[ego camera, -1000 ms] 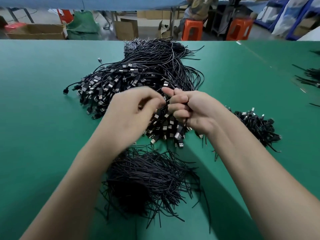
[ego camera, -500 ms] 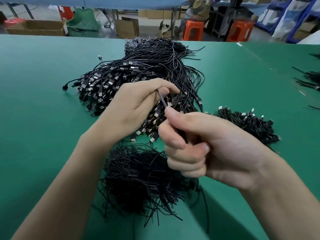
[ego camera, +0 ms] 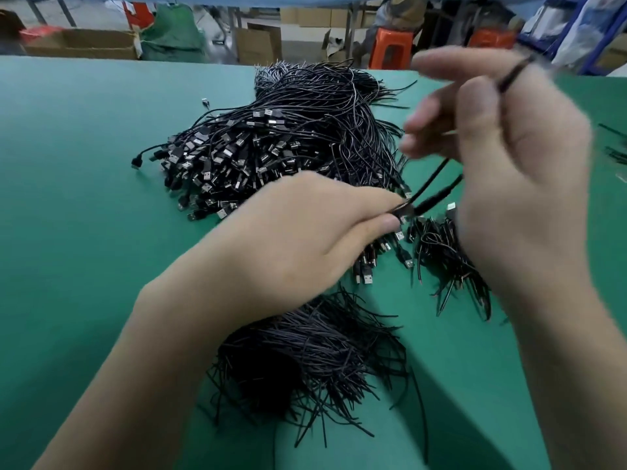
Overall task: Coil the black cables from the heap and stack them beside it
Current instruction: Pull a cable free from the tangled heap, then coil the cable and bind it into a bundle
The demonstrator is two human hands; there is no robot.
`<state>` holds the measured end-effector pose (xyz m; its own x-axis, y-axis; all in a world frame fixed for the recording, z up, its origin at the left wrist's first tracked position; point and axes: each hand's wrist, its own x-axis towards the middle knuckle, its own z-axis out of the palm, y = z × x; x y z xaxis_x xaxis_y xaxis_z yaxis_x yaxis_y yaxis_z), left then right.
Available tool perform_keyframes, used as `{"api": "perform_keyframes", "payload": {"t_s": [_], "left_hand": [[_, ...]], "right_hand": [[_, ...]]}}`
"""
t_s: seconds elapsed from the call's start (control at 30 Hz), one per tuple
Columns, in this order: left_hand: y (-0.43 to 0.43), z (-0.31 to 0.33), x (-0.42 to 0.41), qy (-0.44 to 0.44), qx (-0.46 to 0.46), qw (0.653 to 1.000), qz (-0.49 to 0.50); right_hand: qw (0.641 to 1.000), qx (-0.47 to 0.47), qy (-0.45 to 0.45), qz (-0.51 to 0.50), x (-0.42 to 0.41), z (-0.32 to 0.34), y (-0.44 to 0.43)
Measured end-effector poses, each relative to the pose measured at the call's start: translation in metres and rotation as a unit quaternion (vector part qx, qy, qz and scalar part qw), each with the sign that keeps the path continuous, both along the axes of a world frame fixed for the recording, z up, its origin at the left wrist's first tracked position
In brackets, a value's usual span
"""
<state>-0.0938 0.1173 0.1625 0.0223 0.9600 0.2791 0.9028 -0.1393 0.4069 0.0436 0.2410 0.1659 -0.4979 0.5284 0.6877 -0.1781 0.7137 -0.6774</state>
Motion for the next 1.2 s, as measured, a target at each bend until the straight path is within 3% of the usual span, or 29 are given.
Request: {"api": "perform_keyframes", "payload": {"t_s": [0.07, 0.1, 0.17, 0.23, 0.33, 0.43, 0.5, 0.57, 0.67, 0.73, 0.8, 0.9, 1.1, 1.17, 1.2], "left_hand": [[-0.003, 0.007, -0.005, 0.02, 0.067, 0.997, 0.015], [-0.005, 0.01, -0.008, 0.012, 0.102, 0.995, 0.021], [-0.004, 0.01, -0.017, -0.03, 0.16, 0.986, 0.029], [0.001, 0.002, -0.025, -0.102, 0.178, 0.978, 0.039], [0.012, -0.016, -0.033, -0.193, 0.17, 0.965, 0.055], [0.018, -0.034, -0.029, -0.225, 0.175, 0.957, 0.052], [0.02, -0.043, -0.023, -0.229, 0.16, 0.96, 0.039], [0.02, -0.046, -0.016, -0.229, 0.089, 0.969, 0.019], [0.02, -0.048, -0.011, -0.188, -0.008, 0.982, -0.004], [0.017, -0.046, -0.012, -0.152, -0.022, 0.988, -0.008], [0.014, -0.042, -0.017, -0.126, -0.019, 0.992, 0.017], [0.008, -0.036, -0.027, -0.107, 0.018, 0.993, 0.054], [-0.002, -0.023, -0.034, -0.138, 0.143, 0.979, 0.043], [-0.001, -0.024, -0.035, -0.18, 0.184, 0.965, 0.05], [0.0, -0.026, -0.035, -0.201, 0.196, 0.958, 0.055]], "right_hand": [[0.991, 0.086, -0.081, -0.055, -0.005, -0.011, -0.001], [0.988, 0.084, -0.117, -0.056, -0.007, -0.016, -0.003], [0.989, -0.008, -0.15, -0.005, -0.012, -0.028, -0.007], [0.97, -0.162, -0.158, 0.085, -0.016, -0.036, -0.011], [0.87, -0.365, -0.172, 0.283, -0.016, -0.041, -0.016], [0.766, -0.463, -0.083, 0.438, -0.011, -0.04, -0.017], [0.742, -0.487, -0.003, 0.46, -0.01, -0.036, -0.015], [0.764, -0.484, 0.066, 0.422, -0.011, -0.032, -0.012], [0.868, -0.394, 0.117, 0.278, -0.014, -0.029, -0.004], [0.949, -0.266, 0.072, 0.154, -0.014, -0.03, 0.003], [0.984, -0.166, -0.008, 0.064, -0.012, -0.035, 0.008], [0.98, -0.155, -0.111, 0.055, -0.01, -0.044, 0.005], [0.956, -0.199, -0.176, 0.125, -0.012, -0.055, -0.007], [0.923, -0.258, -0.197, 0.207, -0.01, -0.056, -0.009], [0.888, -0.315, -0.194, 0.273, -0.01, -0.055, -0.011]]}}
